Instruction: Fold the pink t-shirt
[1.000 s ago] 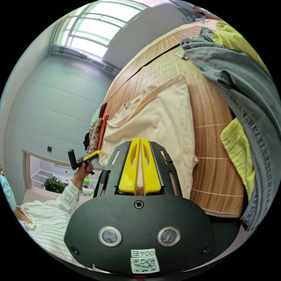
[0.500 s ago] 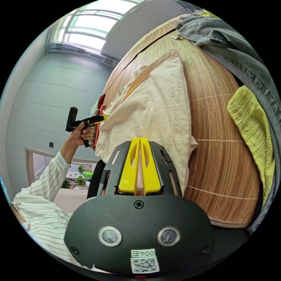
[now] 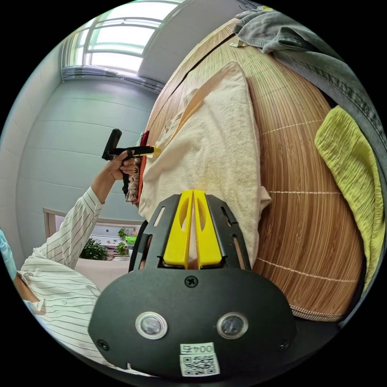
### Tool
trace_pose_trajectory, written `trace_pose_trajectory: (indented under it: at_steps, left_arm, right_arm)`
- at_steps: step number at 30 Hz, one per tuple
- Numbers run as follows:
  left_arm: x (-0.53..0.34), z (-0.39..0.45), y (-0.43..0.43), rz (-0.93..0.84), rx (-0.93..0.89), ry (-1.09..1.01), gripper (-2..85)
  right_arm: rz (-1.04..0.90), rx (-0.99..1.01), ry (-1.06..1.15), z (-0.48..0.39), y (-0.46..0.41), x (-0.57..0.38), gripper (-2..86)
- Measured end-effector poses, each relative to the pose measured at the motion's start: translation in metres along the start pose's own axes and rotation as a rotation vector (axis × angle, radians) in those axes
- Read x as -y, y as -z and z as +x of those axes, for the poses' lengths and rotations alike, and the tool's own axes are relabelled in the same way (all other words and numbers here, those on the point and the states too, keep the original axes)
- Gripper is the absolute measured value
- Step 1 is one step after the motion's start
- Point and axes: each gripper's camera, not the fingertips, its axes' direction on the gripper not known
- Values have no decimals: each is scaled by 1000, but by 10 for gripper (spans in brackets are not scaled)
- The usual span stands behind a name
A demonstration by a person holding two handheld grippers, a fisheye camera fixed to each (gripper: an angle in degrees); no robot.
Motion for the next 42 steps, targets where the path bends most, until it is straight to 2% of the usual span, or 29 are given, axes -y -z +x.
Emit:
trace_pose_trajectory:
  at_steps: [4,6,15,19,22,30,35,39,42]
  left_arm:
    - [-5,-31,53,266,-41,114,1]
    - [-16,-46,69,314,-64,129,2]
    - [-118,-122,66,328,166,109,8]
    - [-136,-116,54,392,289,-40,31]
    - [-131,-116,45,363,305,-111,61]
    - [-124,-125,42,362,235,-184,78]
    - [-133,-130,43,384,203,-185,58]
    - [-142,-150,54,422,170,-95,30]
    - [-142,-184,53,395,46,54,25]
  right_arm:
    - [3,16,-11,6,5,2,-8]
    - [5,21,-13,8,7,3,-8]
    - [13,52,-32,19,17,8,-8]
    - [14,68,-36,24,21,11,-8]
    - [16,85,-44,29,22,14,-7]
    - [25,123,-62,38,27,19,-7]
    - [26,136,-67,41,28,23,-8]
    - [26,146,-70,42,28,25,-8]
    - [27,154,-72,42,26,27,-8]
